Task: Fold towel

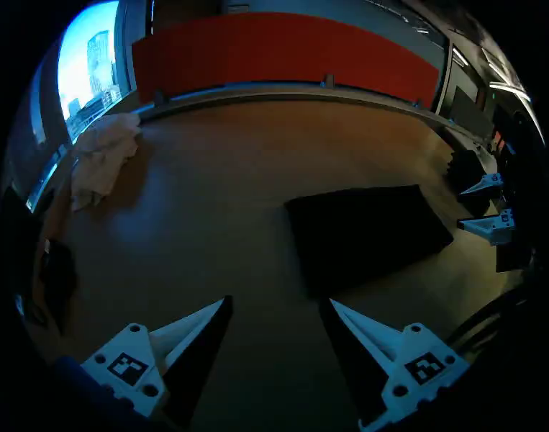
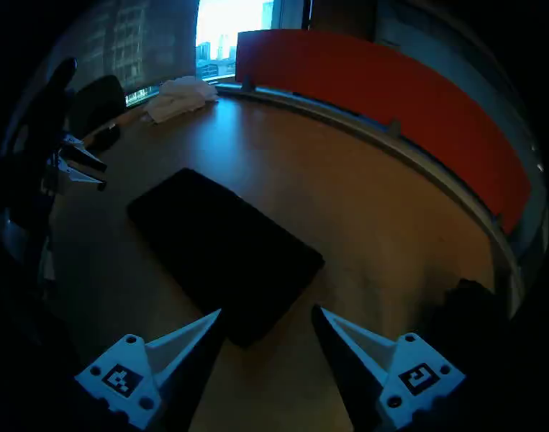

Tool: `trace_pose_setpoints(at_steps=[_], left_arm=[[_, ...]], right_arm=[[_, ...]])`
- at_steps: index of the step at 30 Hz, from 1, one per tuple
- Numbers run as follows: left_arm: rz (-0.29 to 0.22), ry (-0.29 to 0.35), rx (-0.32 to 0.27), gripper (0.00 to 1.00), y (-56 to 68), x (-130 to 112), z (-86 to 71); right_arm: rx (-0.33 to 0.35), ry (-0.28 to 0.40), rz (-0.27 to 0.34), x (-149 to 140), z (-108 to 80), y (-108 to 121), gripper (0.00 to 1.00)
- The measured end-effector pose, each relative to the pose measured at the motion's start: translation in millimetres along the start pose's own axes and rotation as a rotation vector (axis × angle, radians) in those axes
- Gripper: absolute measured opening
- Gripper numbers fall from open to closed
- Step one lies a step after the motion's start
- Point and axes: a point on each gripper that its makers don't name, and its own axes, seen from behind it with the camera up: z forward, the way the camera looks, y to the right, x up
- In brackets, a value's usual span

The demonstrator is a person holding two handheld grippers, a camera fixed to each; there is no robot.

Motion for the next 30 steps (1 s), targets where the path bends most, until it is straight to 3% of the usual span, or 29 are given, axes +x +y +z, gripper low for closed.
trace_pose_setpoints(at_steps=[9, 22, 30], left_arm=[[-0.036, 0.005, 0.019, 0.88, -0.6, -13.9, -16.0], [-0.049, 0.008, 0.041, 0.88, -4.3, -25.0, -30.1], [-0.057, -0.006, 0.049, 0.88, -8.2, -36.4, -35.6]], right_arm=[[0.026, -0.019, -0.025, -8.4, 6.5, -5.0, 0.87], [0.057, -0.059, -0.042, -28.6, 14.5, -12.0, 0.86], [0.082, -0.089, -0.042, -42.5, 17.4, -16.1, 0.72]])
